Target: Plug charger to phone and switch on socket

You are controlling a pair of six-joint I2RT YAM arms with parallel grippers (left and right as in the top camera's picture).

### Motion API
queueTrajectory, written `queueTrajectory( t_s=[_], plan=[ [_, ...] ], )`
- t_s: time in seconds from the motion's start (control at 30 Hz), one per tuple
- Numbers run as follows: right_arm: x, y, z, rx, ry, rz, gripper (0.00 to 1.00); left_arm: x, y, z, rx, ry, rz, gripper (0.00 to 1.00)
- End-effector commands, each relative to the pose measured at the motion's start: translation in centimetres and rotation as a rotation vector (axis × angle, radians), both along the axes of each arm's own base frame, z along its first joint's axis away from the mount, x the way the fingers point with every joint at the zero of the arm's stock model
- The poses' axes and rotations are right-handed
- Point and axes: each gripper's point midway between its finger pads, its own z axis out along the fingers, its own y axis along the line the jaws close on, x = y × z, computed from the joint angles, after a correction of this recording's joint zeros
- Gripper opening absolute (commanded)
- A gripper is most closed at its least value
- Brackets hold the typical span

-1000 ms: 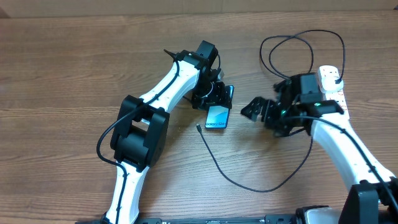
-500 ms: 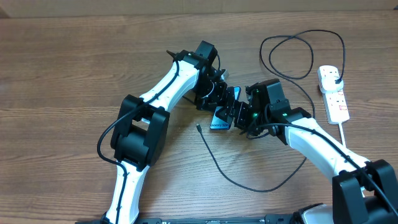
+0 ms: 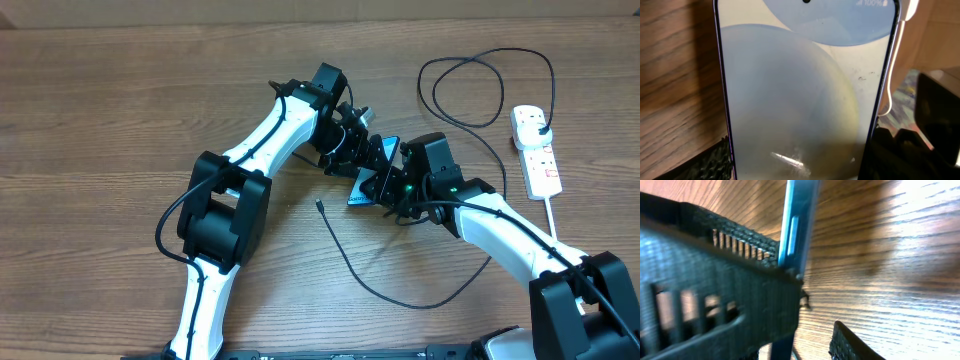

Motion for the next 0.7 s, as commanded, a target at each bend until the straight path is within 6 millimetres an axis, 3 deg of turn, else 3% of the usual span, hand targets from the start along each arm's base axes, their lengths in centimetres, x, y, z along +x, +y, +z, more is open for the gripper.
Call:
queueTrajectory(
  t_s=[0.0, 0.17, 0.27, 0.4, 0.5, 0.53, 0.67],
  plan=[
    [1.8, -0.8, 0.4, -0.03, -0.055, -0.056, 0.38, -1.4, -2.2, 2.9, -0.146, 0.005, -0.078, 0.81],
    [2.5, 0.0, 1.4, 0.015, -0.099, -0.04, 0.25, -1.3, -2.2, 2.8, -0.145, 0.0, -0.08, 0.82],
    [2.6, 0.0, 1.4, 0.016, -0.103, -0.04, 0.04, -1.3, -2.2, 2.9, -0.146, -0.002, -0.08, 0.86],
    [2.6, 0.3, 1.7, 0.039, -0.108, -0.022, 0.04, -1.3, -2.2, 2.9, -0.145, 0.001, -0.079, 0.97],
    [2.8, 0.2, 3.0, 0.098, -0.122, -0.002, 0.04, -1.2, -2.1, 3.2, -0.164, 0.008, -0.074, 0.96],
    [2.7, 0.7, 4.7, 0.189, -0.152, 0.066, 0.04, -0.8, -2.1, 4.2, -0.233, 0.011, -0.073, 0.95],
    [2.0, 1.7, 8.2, 0.389, -0.202, 0.201, 0.04, -0.2, -2.3, 9.6, -0.595, -0.01, -0.138, 0.87]
  ],
)
